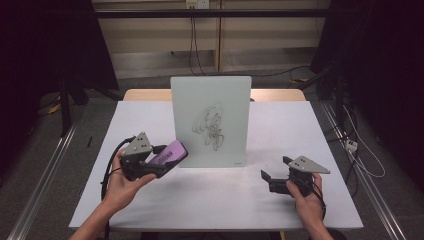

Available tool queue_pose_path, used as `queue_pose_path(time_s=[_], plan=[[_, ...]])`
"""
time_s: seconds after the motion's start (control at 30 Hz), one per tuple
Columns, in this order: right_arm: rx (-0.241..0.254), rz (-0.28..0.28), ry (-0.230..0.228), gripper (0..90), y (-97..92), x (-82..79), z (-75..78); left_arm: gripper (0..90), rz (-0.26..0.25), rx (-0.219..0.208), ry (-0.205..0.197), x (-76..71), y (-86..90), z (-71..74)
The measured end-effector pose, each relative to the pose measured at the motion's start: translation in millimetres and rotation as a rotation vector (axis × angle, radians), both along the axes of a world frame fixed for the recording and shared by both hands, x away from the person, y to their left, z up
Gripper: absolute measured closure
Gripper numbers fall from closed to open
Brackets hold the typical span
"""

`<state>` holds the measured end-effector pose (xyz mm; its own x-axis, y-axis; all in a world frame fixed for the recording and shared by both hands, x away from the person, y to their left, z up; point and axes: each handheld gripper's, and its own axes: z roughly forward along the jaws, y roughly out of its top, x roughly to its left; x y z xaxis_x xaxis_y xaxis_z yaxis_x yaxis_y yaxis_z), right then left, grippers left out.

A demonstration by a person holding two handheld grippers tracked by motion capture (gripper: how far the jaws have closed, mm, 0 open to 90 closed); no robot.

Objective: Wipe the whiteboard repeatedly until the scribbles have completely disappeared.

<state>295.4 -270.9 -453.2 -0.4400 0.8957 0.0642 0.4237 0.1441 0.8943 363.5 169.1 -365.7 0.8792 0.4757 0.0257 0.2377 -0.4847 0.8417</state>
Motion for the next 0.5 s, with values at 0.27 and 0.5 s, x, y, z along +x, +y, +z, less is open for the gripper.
queue_pose_path(time_s=[0.27,0.5], plan=[[0.004,-0.005,-0.001,5.4,-2.1,-1.2,0.1,40.9,-0.032,0.005,-0.035,9.6,-23.9,14.4],[0.005,0.000,0.001,5.5,-1.1,-0.8,0.1,40.9,-0.048,0.008,-0.072,15.7,-41.7,25.6]])
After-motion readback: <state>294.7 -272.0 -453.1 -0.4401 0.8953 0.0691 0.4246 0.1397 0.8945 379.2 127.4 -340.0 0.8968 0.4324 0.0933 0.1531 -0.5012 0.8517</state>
